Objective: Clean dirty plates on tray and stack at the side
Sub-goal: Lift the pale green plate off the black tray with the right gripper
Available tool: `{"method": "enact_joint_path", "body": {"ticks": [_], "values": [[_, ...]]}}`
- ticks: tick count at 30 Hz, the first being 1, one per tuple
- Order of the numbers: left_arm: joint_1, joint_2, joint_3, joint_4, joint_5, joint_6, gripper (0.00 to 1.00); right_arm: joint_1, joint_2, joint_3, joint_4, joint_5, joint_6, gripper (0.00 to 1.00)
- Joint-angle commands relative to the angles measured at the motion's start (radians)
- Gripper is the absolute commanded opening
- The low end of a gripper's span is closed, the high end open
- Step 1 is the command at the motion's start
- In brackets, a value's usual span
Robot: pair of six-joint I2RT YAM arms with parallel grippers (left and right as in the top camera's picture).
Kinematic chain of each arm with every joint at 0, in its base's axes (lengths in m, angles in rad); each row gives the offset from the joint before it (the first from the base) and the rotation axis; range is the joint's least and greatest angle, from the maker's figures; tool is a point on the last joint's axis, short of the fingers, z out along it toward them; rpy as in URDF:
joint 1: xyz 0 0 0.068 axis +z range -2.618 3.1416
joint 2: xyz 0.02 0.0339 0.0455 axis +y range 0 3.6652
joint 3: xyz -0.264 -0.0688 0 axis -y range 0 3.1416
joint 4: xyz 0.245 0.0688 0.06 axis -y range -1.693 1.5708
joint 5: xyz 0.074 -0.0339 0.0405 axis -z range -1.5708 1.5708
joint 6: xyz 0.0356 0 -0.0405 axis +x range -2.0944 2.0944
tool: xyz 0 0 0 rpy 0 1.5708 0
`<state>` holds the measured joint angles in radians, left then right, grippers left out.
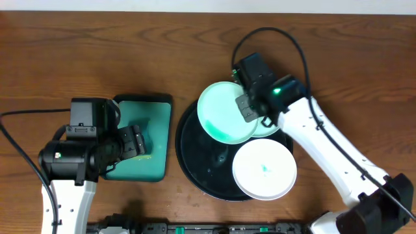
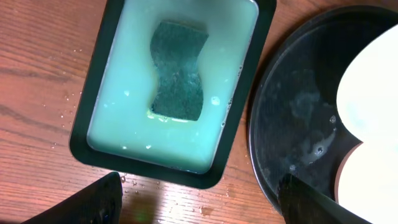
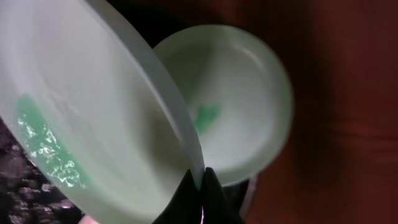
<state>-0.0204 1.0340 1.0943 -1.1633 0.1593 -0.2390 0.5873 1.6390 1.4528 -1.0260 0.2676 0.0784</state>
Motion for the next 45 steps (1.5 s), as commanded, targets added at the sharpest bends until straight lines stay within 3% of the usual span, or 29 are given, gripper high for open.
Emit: {"method": "enact_joint_path", "body": {"ticks": [1,9,22,38,43,45], "values": [[0.001,0.005,0.010,-0.003,0.013,-0.009,0.80,0.082,-0.012,0.055,-0.029,0.265,-0.032,0.01],[0.002,0.005,0.010,-0.003,0.013,-0.009,0.80,0.277,-0.012,0.078,-0.126,0.654,-0.077,0.01],[0.002,0.005,0.010,-0.003,0.013,-0.009,0.80,0.571,-0.012,0.078,-0.224,1.008,-0.095,0.01],[0.002,0.005,0.010,-0.003,0.013,-0.009,0.80,0.590,-0.012,0.077,-0.232,1.003,-0.070,0.01],[0.002,0.005,0.010,-0.003,0.013,-0.009,0.81,0.565,-0.012,0.077,-0.231,0.883,-0.021,0.01],[0.002,0.005,0.010,-0.003,0.013,-0.009,0.80,0.533,-0.012,0.076,-0.229,0.792,0.062,0.01]]}}
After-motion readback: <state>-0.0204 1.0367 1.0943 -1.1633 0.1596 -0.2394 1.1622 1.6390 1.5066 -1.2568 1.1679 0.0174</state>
